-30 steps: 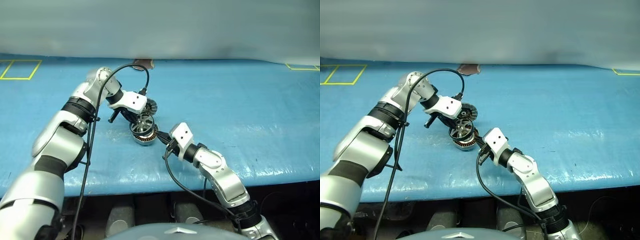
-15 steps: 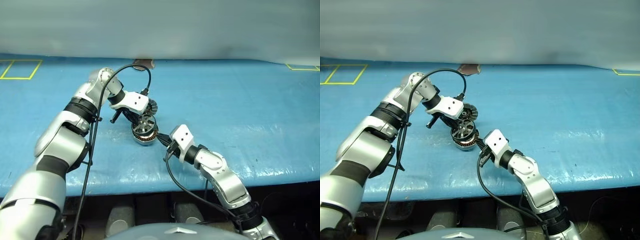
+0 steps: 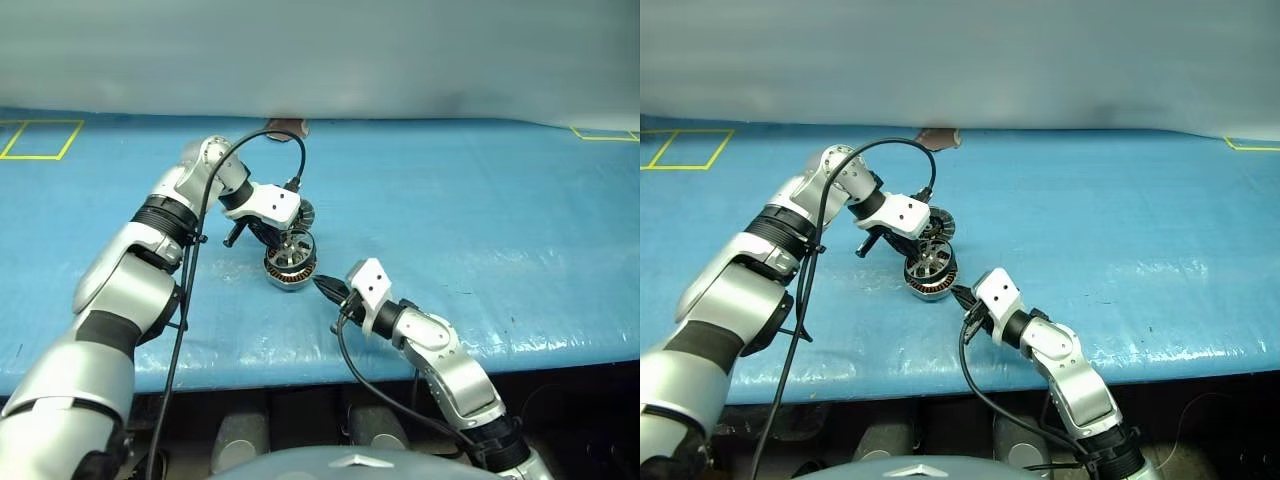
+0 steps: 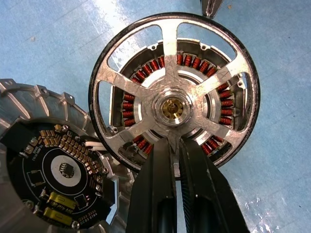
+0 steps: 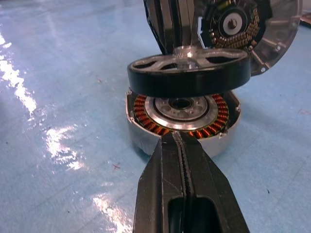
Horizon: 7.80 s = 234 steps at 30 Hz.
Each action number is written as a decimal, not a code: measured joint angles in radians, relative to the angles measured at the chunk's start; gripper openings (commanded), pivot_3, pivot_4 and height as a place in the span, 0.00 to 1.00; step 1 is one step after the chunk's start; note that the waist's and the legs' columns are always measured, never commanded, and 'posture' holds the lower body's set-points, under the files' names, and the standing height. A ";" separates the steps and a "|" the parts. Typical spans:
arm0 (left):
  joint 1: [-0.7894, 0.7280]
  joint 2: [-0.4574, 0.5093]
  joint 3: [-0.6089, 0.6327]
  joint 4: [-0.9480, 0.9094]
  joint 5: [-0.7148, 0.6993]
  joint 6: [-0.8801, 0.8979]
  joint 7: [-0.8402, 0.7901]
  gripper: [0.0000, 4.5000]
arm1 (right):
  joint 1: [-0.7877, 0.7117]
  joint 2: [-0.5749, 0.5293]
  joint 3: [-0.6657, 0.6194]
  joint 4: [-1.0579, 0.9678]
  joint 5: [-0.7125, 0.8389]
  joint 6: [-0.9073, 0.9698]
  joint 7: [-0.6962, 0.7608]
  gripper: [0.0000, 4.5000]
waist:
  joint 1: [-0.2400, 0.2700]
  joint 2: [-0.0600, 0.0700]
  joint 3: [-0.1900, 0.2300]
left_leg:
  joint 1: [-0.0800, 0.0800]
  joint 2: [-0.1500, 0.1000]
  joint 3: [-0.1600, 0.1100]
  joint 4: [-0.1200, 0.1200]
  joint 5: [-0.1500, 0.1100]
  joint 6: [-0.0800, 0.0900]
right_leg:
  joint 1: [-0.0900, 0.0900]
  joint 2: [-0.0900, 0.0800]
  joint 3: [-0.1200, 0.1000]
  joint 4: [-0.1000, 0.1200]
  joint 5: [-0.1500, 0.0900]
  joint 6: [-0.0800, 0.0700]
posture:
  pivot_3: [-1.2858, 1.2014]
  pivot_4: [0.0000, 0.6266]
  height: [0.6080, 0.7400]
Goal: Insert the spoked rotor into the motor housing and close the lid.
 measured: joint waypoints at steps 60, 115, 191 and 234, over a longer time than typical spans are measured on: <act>0.437 0.283 0.285 -0.660 -0.300 0.376 0.084 0.45 | -0.243 0.103 0.007 0.293 -0.034 -0.056 -0.014 0.00 | -0.019 0.001 0.000 | 0.002 0.000 -0.001 0.000 0.000 0.000 | 0.001 0.000 0.000 0.002 0.000 0.000 | 0.52 0.24 1.00; 0.918 0.238 0.482 -0.847 -0.481 0.554 0.517 0.45 | -0.618 -0.025 -0.110 0.307 -0.123 0.124 0.023 0.00 | -0.024 0.003 0.002 | 0.016 0.001 0.003 -0.010 0.000 0.000 | 0.010 -0.002 0.000 -0.003 -0.002 -0.003 | 0.52 0.24 1.00; 0.877 0.248 0.559 -0.802 -0.514 0.531 0.566 0.46 | -0.361 0.153 0.082 0.348 -0.093 0.080 0.067 0.71 | -0.027 0.003 0.002 | 0.020 0.002 0.002 -0.021 0.000 0.000 | 0.009 -0.001 -0.002 -0.004 -0.006 -0.008 | 0.52 0.24 1.00; 0.894 0.233 0.555 -0.782 -0.511 0.511 0.612 0.46 | -0.455 0.066 0.086 0.335 -0.097 0.183 0.097 0.70 | -0.020 0.003 0.003 | 0.016 0.001 0.002 -0.021 0.000 0.000 | 0.006 -0.002 -0.002 -0.005 -0.006 -0.008 | 0.52 0.24 1.00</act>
